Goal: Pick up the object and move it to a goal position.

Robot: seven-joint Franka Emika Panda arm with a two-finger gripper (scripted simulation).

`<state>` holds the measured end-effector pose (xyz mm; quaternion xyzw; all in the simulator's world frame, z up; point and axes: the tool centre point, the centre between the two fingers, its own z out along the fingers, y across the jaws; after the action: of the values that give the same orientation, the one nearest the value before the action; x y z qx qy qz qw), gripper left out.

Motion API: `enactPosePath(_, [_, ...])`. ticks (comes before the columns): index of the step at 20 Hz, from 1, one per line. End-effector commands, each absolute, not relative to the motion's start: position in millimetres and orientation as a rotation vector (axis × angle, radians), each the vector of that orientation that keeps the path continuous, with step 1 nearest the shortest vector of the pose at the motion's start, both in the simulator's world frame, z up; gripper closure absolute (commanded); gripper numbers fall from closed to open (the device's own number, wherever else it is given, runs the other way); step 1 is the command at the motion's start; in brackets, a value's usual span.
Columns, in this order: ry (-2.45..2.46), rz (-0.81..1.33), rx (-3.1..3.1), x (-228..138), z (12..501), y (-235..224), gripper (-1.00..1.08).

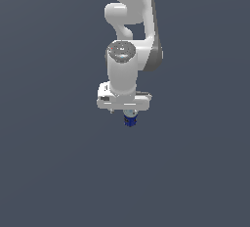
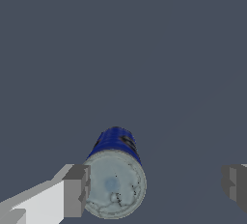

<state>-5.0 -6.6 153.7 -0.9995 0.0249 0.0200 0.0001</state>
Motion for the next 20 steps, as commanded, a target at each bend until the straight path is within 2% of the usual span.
enactPosePath(1, [0.078,0.063,-3.140,-5.0,153.7,-6.6,-0.92])
enactPosePath(20, [0.169,0.002,-3.133,6.4,161.8,-11.4,-0.92])
